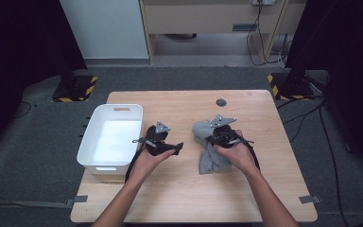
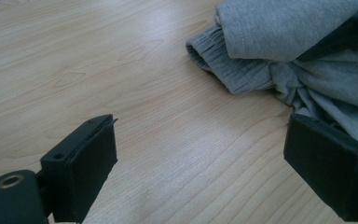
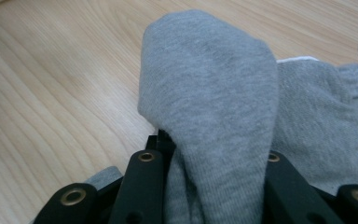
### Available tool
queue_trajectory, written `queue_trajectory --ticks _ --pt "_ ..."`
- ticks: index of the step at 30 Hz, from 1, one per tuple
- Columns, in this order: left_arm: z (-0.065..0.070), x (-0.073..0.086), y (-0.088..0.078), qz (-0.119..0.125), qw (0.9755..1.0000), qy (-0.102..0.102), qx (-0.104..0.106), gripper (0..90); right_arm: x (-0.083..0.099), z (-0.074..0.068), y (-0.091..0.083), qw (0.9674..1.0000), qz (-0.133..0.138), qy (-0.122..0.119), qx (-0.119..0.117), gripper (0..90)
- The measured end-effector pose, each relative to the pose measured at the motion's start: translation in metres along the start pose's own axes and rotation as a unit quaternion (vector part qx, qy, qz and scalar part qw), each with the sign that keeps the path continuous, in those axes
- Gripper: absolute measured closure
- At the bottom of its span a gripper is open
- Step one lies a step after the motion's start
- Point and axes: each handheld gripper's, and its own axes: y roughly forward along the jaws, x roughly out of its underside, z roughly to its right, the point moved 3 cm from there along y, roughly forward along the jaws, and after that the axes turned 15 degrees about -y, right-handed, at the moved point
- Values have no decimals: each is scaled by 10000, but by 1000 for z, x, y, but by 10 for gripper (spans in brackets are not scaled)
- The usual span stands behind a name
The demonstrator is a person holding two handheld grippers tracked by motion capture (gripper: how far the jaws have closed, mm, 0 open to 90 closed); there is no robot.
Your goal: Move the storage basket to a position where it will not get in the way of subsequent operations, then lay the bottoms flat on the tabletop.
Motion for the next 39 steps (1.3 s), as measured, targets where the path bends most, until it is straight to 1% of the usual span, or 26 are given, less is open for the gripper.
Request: queue_trajectory --ticks 2,3,7,9,10,12,15,17,18,19,20,21,22,24,27,30,33,37,39 --pt "1 1 0 12 10000 -8 9 88 -2 -3 0 10000 -8 -24 -31 711" --pt "1 1 0 5 10000 5 7 88 -3 -4 1 10000 -23 -21 -30 677" --pt "0 3 1 13 10000 7 -7 88 -5 -5 0 10000 -39 70 30 505" --pt "0 3 1 18 10000 1 -18 88 -7 -5 -1 9999 7 98 58 418" --pt "0 3 1 27 10000 -4 -19 88 -9 -5 -2 9999 13 116 91 392" --pt "0 3 1 38 10000 3 -2 89 -12 -4 -3 9998 13 26 192 339" --pt "1 3 1 42 10000 6 3 89 -19 -3 -3 9996 2 19 267 314" --pt "1 3 1 43 10000 11 9 89 -22 -4 -2 9996 -26 -25 269 327" --pt "0 3 1 47 10000 2 10 89 -23 -4 -1 9996 -71 -62 278 392" --pt "0 2 1 50 10000 -3 12 89 -24 -4 -1 9994 -90 -135 289 489" --pt "0 2 0 50 10000 -3 14 89 -24 -4 0 9993 -129 -178 306 532" --pt "0 2 0 63 10000 -15 12 89 -25 -4 0 9993 -159 -158 298 605" --pt "1 3 0 71 10000 -15 17 89 -26 -4 -1 9993 -96 -173 311 666" --pt "1 3 -1 57 10000 17 12 90 -29 -3 -5 9994 -24 -138 324 728" --pt "3 4 2 32 10000 38 29 92 -31 0 -13 9992 58 -102 390 768" --pt "5 6 4 -28 10000 88 16 92 -27 8 -27 9988 171 60 460 779" --pt "7 7 5 -46 9999 107 14 94 -15 17 -35 9978 151 217 601 779" --pt "6 7 5 -42 9999 98 -11 94 6 30 -46 9949 185 554 824 775" --pt "5 7 4 -35 9999 97 -27 95 16 35 -51 9936 162 653 905 780"
